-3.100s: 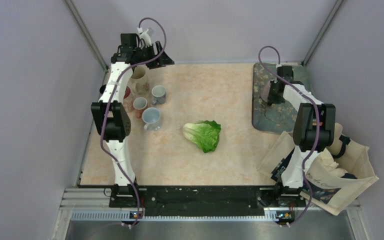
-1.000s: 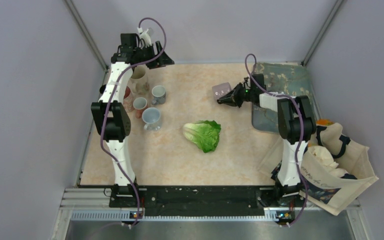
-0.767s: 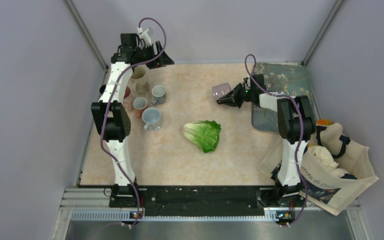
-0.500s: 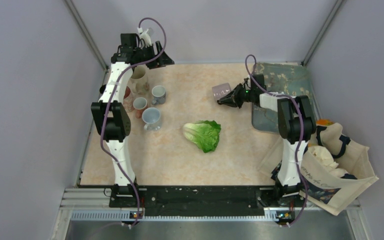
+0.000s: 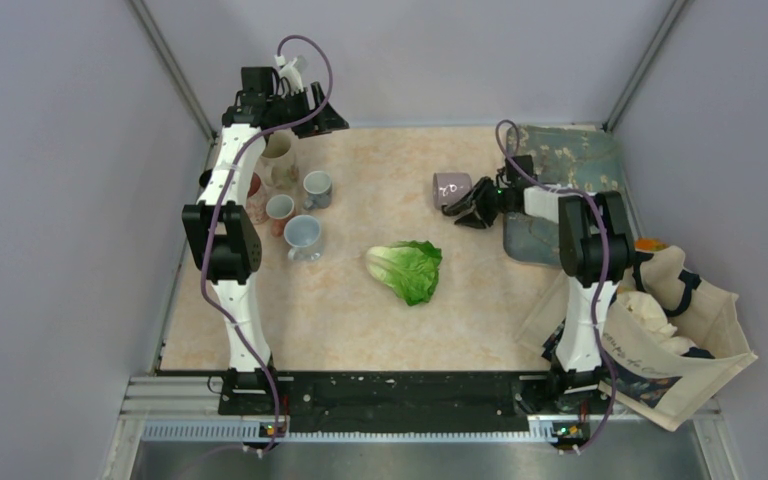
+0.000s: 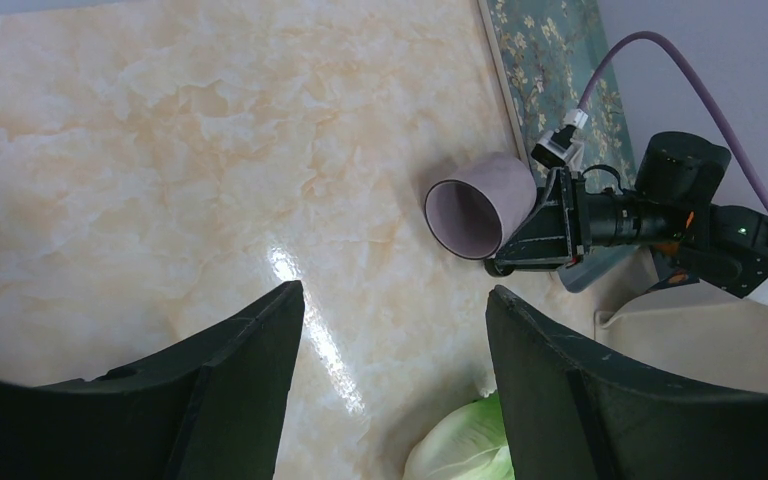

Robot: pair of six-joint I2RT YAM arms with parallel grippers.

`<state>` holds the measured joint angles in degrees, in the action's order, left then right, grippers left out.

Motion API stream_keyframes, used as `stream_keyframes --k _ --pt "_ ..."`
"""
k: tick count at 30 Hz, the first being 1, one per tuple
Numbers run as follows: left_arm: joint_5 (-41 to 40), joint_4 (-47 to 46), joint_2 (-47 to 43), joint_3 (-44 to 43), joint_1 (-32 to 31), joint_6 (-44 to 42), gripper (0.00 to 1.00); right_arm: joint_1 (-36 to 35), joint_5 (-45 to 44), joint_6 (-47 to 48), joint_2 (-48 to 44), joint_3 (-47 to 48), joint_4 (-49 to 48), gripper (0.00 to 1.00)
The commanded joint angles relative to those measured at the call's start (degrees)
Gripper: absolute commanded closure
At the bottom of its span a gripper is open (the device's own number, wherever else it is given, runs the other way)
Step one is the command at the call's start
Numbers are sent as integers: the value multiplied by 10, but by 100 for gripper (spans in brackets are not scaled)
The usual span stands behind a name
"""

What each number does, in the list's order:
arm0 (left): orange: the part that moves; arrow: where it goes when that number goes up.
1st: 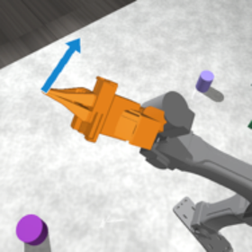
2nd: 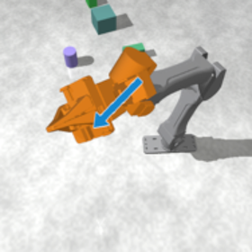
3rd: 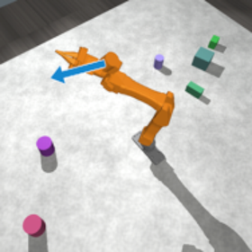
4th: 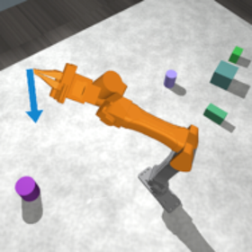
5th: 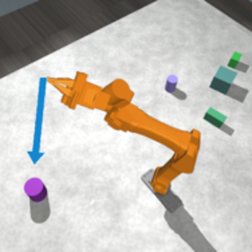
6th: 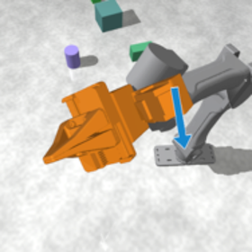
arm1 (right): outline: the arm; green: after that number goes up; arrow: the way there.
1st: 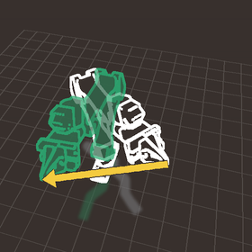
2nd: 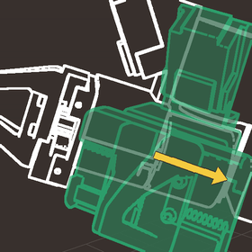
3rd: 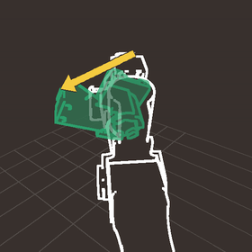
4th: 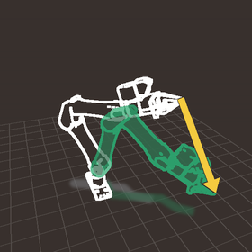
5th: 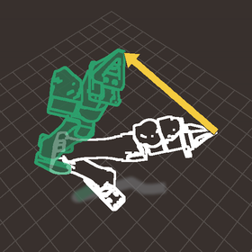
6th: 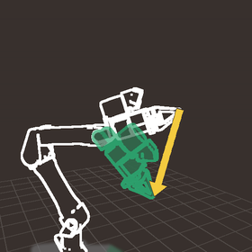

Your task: Turn the mug right side up

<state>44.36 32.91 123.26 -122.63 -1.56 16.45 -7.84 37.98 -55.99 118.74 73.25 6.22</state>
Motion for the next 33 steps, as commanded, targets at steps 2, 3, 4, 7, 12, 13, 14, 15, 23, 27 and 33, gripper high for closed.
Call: stream_keyframes --k 2,3,4,7,12,13,14,15,23,27,33 --pt "12 -29 -41 -14 0 2 28 1 -69 112 -46 62 122 54" --pt "12 -29 -41 -14 0 2 28 -2 -84 134 -54 72 144 52" --pt "12 -29 -41 -14 0 2 28 -6 -96 154 -60 80 164 51" --pt "12 -29 -41 -14 0 2 28 -17 -127 208 -80 100 207 47" --pt "12 -29 -41 -14 0 2 28 -52 -240 287 -102 157 288 42" --pt "12 -29 -41 -14 0 2 28 -66 -293 313 -110 167 292 40" --pt "12 -29 -41 -14 0 2 28 -86 -341 332 -117 177 292 38" --pt "12 -29 -41 -14 0 2 28 -113 -385 349 -122 188 290 36" --pt "12 -29 -41 -14 0 2 28 -235 -671 469 -80 301 277 23" --pt "12 -29 -41 -14 0 2 28 -254 -693 504 -46 329 259 22" --pt "12 -29 -41 -14 0 2 28 -276 -712 556 1 356 241 22"
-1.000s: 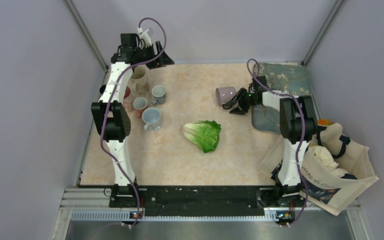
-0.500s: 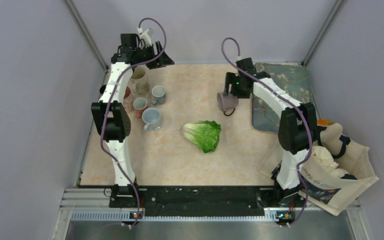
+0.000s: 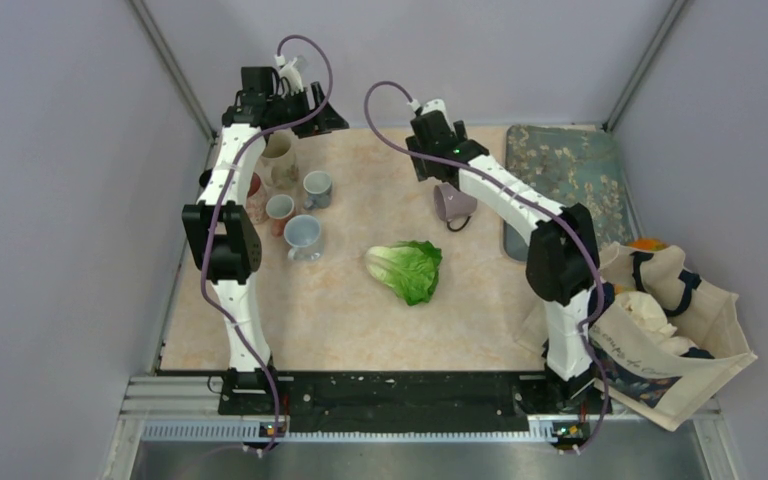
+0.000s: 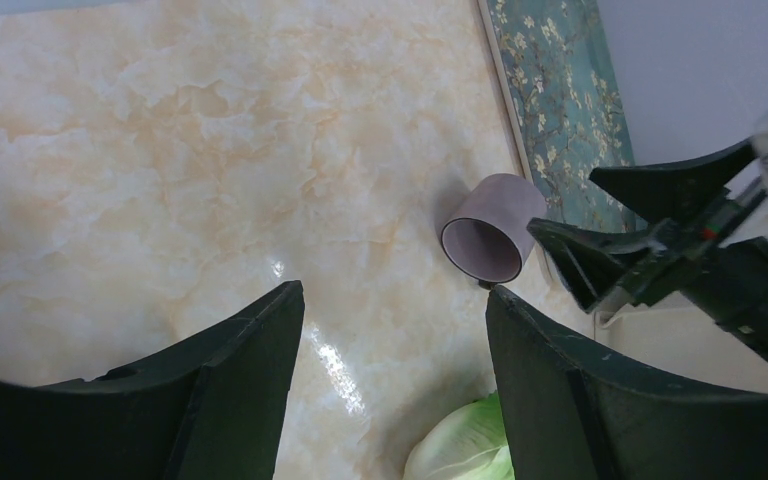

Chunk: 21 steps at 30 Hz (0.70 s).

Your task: Turn the mug right side up

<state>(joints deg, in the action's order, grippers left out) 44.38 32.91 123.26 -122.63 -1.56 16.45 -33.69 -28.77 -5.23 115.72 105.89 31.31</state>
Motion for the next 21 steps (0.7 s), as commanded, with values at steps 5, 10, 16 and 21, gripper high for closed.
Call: stream_keyframes --k 5,10,16,21 --pt "12 -29 -41 -14 0 2 28 -20 -65 84 42 -10 -4 23" --pt "12 -29 -41 -14 0 2 28 -22 -79 103 46 -32 -4 25" --pt "12 -29 -41 -14 0 2 28 -25 -72 113 43 -62 -4 25" --pt "12 -29 -41 -14 0 2 28 -24 -95 135 67 -65 -11 26"
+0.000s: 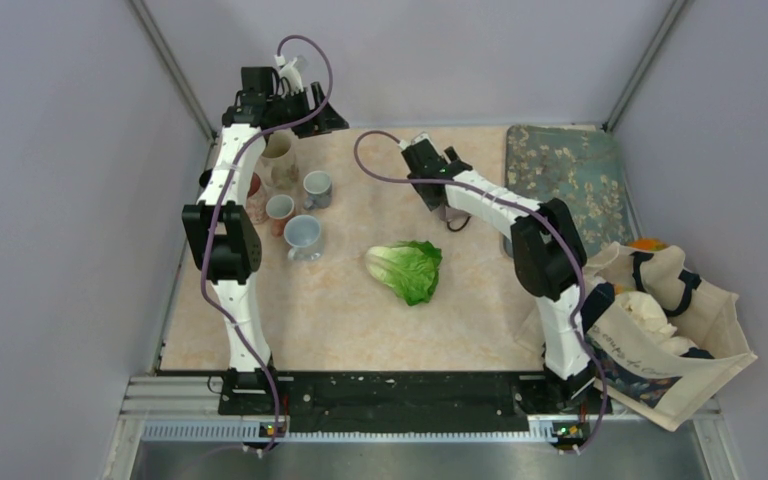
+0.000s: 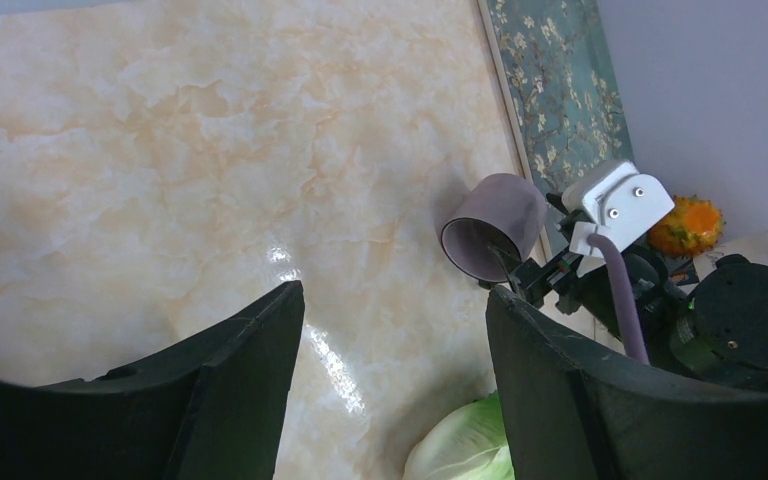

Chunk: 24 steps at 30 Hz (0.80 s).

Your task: Turn the mug right side up

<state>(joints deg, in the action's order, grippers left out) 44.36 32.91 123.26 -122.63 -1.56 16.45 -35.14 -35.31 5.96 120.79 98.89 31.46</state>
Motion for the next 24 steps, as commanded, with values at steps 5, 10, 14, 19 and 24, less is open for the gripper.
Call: stream_keyframes --k 5,10,14,19,24 --pt "12 -29 -41 -14 0 2 28 -10 -84 58 44 24 -19 55" --pt "12 -29 -41 -14 0 2 28 -9 -88 59 38 30 -33 100" --pt "12 -29 -41 -14 0 2 28 0 -32 26 17 59 -20 100" --pt "12 -29 -41 -14 0 2 28 35 307 -98 -10 90 -31 100" --pt "12 -29 -41 -14 0 2 28 18 461 -150 22 101 -74 100"
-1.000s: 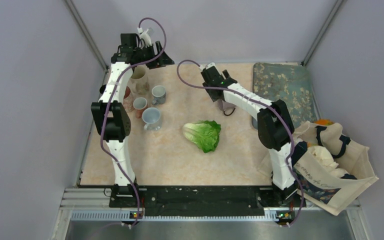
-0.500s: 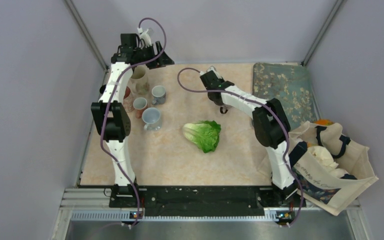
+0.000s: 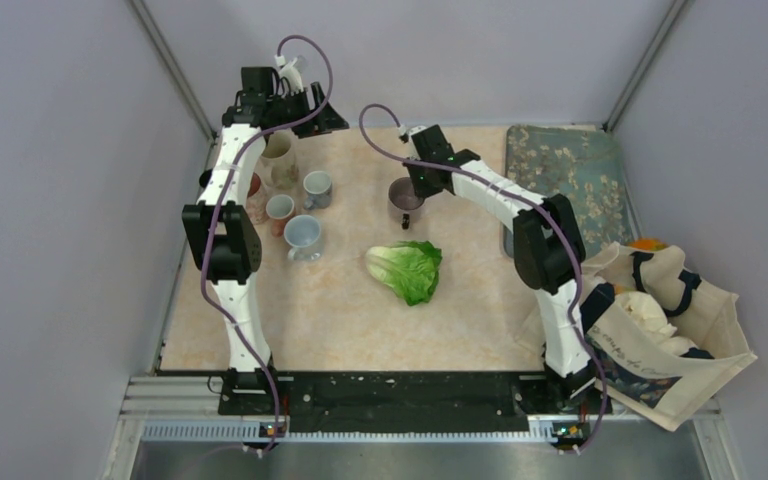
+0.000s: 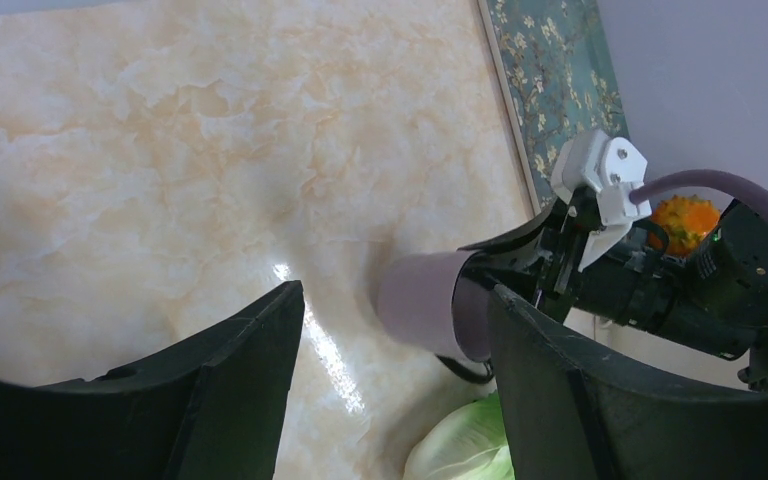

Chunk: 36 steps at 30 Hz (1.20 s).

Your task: Turn the mug right side up

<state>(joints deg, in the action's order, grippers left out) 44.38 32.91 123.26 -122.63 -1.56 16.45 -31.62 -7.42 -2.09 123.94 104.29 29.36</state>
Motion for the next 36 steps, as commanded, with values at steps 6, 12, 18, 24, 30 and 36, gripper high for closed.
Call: stream_keyframes --k 6,12,18,24,30,36 --pt "12 -29 -41 -14 0 2 28 -47 163 -41 18 78 -54 100" --pt "12 -29 -41 -14 0 2 28 -72 107 -20 61 100 -46 100" --pt "12 -29 -41 -14 0 2 28 -93 50 11 68 109 -35 96" --pt "12 -29 -41 -14 0 2 28 -96 79 17 44 127 -24 55" --pt "12 -29 -41 -14 0 2 28 -66 150 -43 -5 146 -23 36" --pt "12 -29 -41 -14 0 2 28 -4 145 -66 -78 104 -37 28"
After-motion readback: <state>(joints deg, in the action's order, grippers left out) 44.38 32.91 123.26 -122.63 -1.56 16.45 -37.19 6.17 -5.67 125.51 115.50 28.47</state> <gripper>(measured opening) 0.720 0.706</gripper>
